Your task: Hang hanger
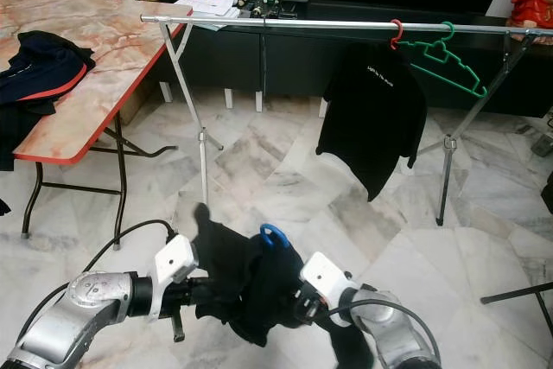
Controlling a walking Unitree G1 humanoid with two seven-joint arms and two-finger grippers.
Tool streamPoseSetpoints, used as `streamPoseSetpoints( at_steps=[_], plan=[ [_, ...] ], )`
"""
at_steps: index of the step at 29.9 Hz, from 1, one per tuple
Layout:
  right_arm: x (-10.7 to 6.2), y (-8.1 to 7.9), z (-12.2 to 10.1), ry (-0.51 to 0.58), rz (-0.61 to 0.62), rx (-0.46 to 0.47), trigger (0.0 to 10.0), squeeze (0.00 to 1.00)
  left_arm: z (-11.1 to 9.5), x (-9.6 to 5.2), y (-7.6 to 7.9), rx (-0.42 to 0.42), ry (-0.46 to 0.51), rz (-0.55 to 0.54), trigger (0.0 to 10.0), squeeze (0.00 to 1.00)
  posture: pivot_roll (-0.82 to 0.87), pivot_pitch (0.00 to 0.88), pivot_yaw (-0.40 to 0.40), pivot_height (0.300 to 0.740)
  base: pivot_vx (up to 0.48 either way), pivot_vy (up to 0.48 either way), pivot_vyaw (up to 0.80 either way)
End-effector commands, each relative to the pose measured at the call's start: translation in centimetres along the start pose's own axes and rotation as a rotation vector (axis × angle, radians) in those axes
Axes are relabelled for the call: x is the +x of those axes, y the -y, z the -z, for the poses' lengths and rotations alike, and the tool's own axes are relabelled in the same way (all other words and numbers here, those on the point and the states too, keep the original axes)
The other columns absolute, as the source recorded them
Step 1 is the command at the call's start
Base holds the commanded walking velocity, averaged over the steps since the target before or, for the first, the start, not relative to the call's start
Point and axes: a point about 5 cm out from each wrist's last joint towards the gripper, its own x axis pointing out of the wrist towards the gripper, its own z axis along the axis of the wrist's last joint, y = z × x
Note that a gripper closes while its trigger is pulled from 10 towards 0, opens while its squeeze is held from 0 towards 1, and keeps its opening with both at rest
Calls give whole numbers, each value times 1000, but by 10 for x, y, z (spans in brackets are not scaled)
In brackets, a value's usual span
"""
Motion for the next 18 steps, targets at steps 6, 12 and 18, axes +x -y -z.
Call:
streamPoseSetpoints(
  at_steps=[6, 12, 18],
  plan=[
    [3, 10, -13, 61, 78, -2, 0, 0, -10, -1, 11, 30, -1, 65, 10000, 1000, 61, 124, -10, 740, 0, 0, 0],
    [6, 5, -21, 118, 44, -53, 0, 0, -13, -4, 9, 34, 2, 48, 10000, 1000, 65, 126, -12, 740, 0, 0, 0],
    [-2, 2, -16, 103, -78, -134, 0, 0, -11, -12, 1, 46, -10, 0, 10000, 1000, 63, 127, -13, 740, 0, 0, 0]
  ],
)
